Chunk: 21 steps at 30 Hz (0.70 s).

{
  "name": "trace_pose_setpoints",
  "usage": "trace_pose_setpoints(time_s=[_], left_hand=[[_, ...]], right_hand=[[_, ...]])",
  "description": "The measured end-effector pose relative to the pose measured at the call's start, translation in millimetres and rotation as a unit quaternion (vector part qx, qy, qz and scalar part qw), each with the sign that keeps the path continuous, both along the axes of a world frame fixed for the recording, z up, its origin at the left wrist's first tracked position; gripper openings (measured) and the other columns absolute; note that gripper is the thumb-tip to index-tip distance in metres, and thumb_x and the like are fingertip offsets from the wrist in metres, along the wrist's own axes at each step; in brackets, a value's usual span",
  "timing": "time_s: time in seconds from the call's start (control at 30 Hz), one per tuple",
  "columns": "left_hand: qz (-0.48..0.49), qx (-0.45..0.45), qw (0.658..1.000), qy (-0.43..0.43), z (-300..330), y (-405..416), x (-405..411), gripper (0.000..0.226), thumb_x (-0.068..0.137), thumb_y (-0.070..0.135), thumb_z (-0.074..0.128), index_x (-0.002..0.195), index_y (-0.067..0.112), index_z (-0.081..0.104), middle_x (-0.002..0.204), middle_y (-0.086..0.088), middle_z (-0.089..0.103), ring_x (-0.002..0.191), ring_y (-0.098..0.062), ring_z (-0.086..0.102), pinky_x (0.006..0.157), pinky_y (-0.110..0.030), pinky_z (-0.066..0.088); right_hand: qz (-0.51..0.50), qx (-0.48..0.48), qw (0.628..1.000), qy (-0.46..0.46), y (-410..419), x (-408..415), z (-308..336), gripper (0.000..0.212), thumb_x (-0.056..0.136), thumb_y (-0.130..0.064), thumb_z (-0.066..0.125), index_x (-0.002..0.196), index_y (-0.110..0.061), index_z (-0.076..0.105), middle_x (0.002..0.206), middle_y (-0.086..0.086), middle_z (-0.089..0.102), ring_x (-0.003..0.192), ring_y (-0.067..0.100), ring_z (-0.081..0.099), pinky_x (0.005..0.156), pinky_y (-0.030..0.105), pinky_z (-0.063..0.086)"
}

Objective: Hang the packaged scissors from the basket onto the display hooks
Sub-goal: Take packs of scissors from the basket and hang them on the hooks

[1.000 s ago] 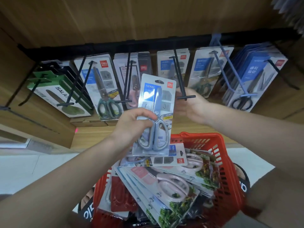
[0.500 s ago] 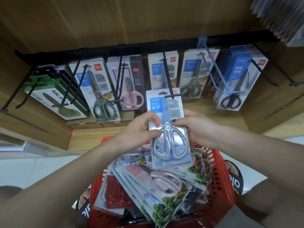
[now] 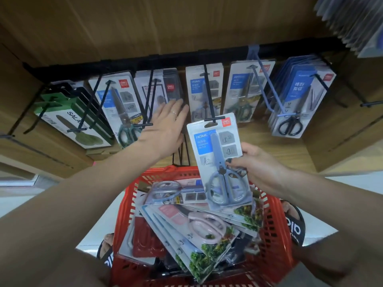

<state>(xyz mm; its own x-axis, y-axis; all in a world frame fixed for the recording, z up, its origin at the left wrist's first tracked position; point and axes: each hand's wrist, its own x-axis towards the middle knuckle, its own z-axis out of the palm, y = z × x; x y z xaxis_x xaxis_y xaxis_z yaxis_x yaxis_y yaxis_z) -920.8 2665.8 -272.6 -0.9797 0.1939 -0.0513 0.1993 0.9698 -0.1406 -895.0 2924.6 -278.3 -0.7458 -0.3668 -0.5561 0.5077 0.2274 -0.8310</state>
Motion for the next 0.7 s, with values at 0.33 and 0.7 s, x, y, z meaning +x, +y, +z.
trace_pose_setpoints(time_s=[0.33, 0.7], left_hand=[[0.063, -0.209, 0.976, -0.012, -11, 17, -47, 0.087, 0.107, 0.036, 0.049, 0.166, 0.005, -0.006, 0.176, -0.019, -0.006, 0.163, -0.037, -0.005, 0.133, -0.051, 0.001], [0.118, -0.335, 0.932, -0.077, 2, 25, -80, 0.106, 0.095, 0.057, 0.059, 0.168, 0.011, -0.002, 0.176, -0.019, -0.007, 0.162, -0.043, -0.005, 0.128, -0.063, 0.003]], right_hand=[[-0.028, -0.041, 0.999, -0.004, -5, 7, 6, 0.041, 0.099, 0.008, 0.056, 0.133, -0.014, 0.064, 0.122, 0.008, 0.076, 0.119, 0.028, 0.069, 0.111, 0.053, 0.048], [-0.069, -0.01, 0.997, 0.038, -33, -45, -19, 0.038, 0.096, 0.008, 0.06, 0.128, -0.012, 0.068, 0.119, 0.006, 0.077, 0.109, 0.021, 0.073, 0.095, 0.037, 0.059]])
